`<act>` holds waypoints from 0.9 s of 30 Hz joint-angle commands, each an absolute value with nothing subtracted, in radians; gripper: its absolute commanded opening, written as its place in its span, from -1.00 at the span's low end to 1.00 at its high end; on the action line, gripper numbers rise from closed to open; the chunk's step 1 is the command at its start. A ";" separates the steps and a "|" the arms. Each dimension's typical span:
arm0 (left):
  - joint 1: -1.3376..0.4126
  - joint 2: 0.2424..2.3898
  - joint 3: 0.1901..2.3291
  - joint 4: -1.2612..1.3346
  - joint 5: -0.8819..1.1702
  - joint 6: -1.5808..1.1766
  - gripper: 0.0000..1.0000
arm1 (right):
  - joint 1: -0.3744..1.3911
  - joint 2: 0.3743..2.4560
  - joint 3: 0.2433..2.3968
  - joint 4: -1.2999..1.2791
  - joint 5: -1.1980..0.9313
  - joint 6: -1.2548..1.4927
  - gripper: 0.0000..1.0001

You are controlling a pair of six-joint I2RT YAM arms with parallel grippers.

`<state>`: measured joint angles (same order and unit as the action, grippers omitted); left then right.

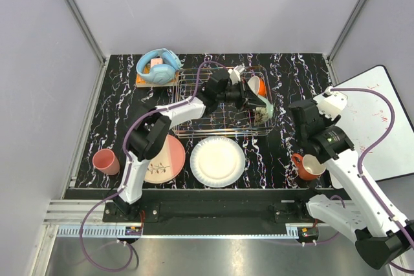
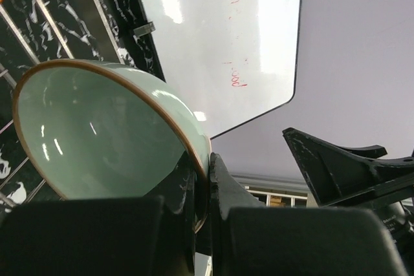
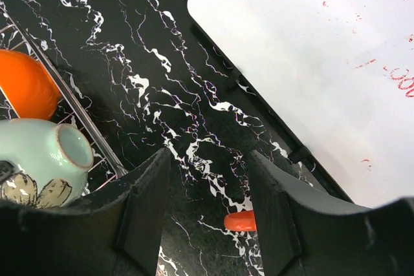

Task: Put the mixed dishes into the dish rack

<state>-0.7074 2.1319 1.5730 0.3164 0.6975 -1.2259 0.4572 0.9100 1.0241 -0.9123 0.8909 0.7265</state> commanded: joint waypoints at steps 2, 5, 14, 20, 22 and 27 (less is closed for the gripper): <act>-0.709 2.092 1.557 0.385 0.706 -1.256 -0.97 | 0.454 0.890 1.022 -0.919 0.894 0.736 0.18; -0.700 2.082 1.543 0.351 0.701 -1.244 -0.89 | 0.454 0.879 1.016 -0.928 0.896 0.741 0.18; -0.690 2.054 1.520 0.278 0.686 -1.221 0.19 | 0.454 0.861 0.996 -0.951 0.894 0.773 0.22; -0.689 2.045 1.539 0.290 0.698 -1.201 0.98 | 0.454 0.865 0.989 -0.951 0.884 0.787 0.26; -0.689 2.037 1.552 0.294 0.709 -1.195 0.98 | 0.456 0.873 0.988 -0.951 0.887 0.785 0.26; -0.683 1.987 1.575 0.299 0.781 -1.154 0.98 | 0.454 0.899 0.973 -0.920 0.881 0.753 0.27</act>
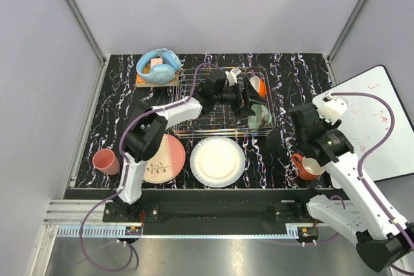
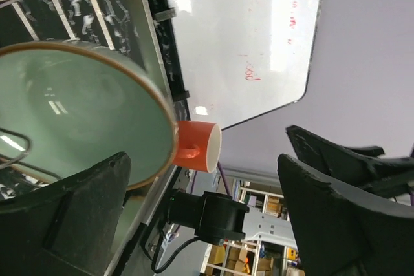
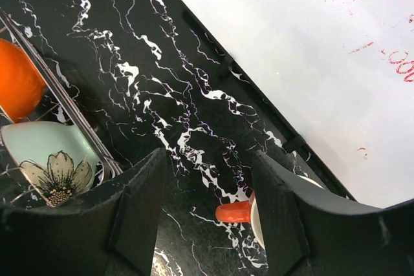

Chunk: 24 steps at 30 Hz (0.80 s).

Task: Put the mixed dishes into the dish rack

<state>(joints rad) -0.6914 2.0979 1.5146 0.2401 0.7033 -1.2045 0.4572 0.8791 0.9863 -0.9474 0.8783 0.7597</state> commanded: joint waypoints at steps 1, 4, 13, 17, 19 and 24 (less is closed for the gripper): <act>-0.678 1.977 1.591 0.281 0.796 -1.138 0.98 | 0.454 0.905 0.966 -0.907 0.874 0.747 0.27; -0.652 1.947 1.638 0.183 0.876 -1.059 0.98 | 0.454 0.925 0.962 -0.887 0.824 0.724 0.29; -0.500 1.758 1.711 -0.703 0.844 -0.108 0.98 | 0.456 0.784 0.769 -0.554 0.294 0.542 0.48; -0.410 1.550 1.571 -0.828 0.698 0.168 0.98 | 0.454 0.781 0.686 -0.447 0.033 0.535 0.55; -0.382 1.464 1.491 -0.868 0.664 0.268 0.98 | 0.454 0.836 0.649 -0.382 -0.058 0.549 0.61; -0.313 1.356 1.312 -0.847 0.641 0.347 0.98 | 0.454 1.001 0.600 -0.230 -0.231 0.578 0.61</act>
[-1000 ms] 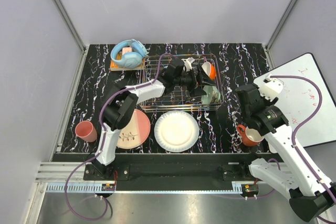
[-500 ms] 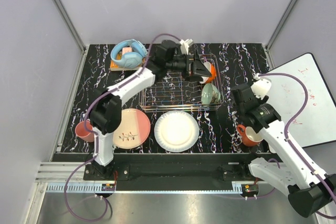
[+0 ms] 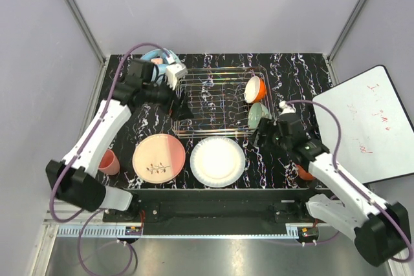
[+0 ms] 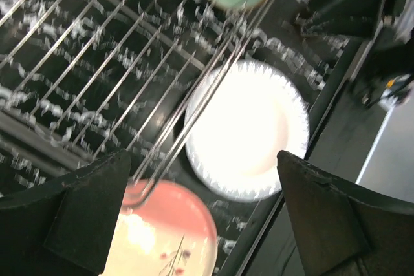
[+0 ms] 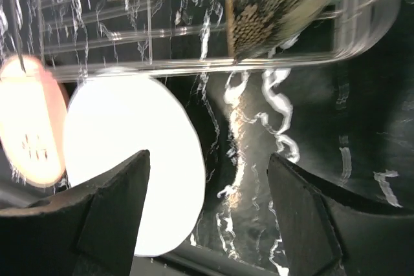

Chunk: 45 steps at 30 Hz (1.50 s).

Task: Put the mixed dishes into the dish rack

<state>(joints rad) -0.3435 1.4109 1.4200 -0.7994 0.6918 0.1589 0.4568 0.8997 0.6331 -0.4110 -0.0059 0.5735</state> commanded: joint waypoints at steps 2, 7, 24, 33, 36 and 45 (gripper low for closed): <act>-0.304 1.348 1.286 -0.815 0.624 0.344 0.98 | 0.454 1.044 0.598 -0.218 -0.282 0.575 0.61; -0.262 1.403 1.290 -0.773 0.606 0.330 0.98 | 0.456 1.155 0.589 -0.198 -0.356 0.555 0.53; -0.192 1.551 1.307 -0.704 0.569 0.330 0.98 | 0.541 1.345 0.514 -0.040 -0.359 0.612 0.46; -0.186 1.558 1.318 -0.703 0.581 0.331 0.98 | 0.617 1.436 0.503 0.023 -0.290 0.647 0.35; -0.186 1.569 1.328 -0.701 0.586 0.330 0.98 | 0.632 1.408 0.491 0.008 -0.244 0.660 0.26; -0.186 1.600 1.364 -0.693 0.581 0.324 0.98 | 0.735 1.428 0.548 -0.144 -0.130 0.681 -0.39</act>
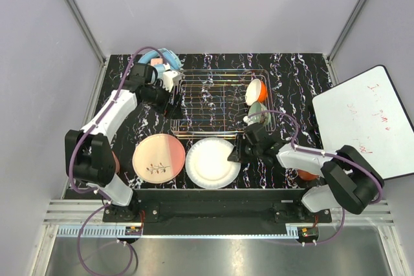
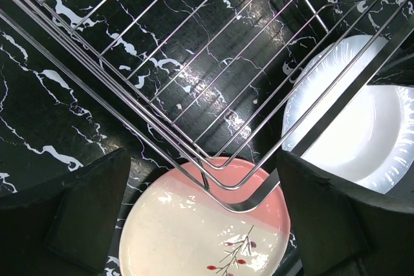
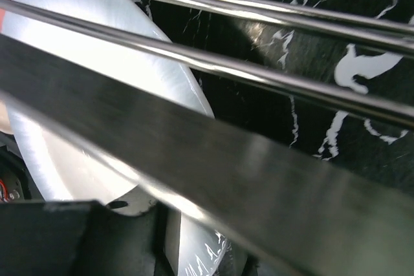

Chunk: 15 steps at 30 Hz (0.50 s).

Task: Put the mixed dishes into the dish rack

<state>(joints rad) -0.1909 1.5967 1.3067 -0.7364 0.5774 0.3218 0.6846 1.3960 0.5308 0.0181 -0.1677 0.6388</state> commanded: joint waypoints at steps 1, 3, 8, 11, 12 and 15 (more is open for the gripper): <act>-0.186 1.600 1.367 -0.692 0.581 0.324 0.98 | 0.739 1.439 0.554 -0.150 -0.129 0.683 -0.45; -0.186 1.600 1.368 -0.689 0.578 0.325 0.98 | 0.756 1.442 0.563 -0.166 -0.118 0.684 -0.50; -0.186 1.612 1.371 -0.675 0.568 0.327 0.98 | 0.784 1.411 0.571 -0.202 -0.092 0.692 -0.42; -0.186 1.629 1.381 -0.670 0.568 0.319 0.98 | 0.814 1.373 0.566 -0.232 -0.051 0.707 -0.49; -0.186 1.632 1.385 -0.669 0.569 0.318 0.98 | 0.824 1.365 0.565 -0.235 -0.038 0.715 -0.61; -0.186 1.649 1.397 -0.664 0.568 0.308 0.98 | 0.834 1.344 0.563 -0.252 -0.018 0.727 -1.00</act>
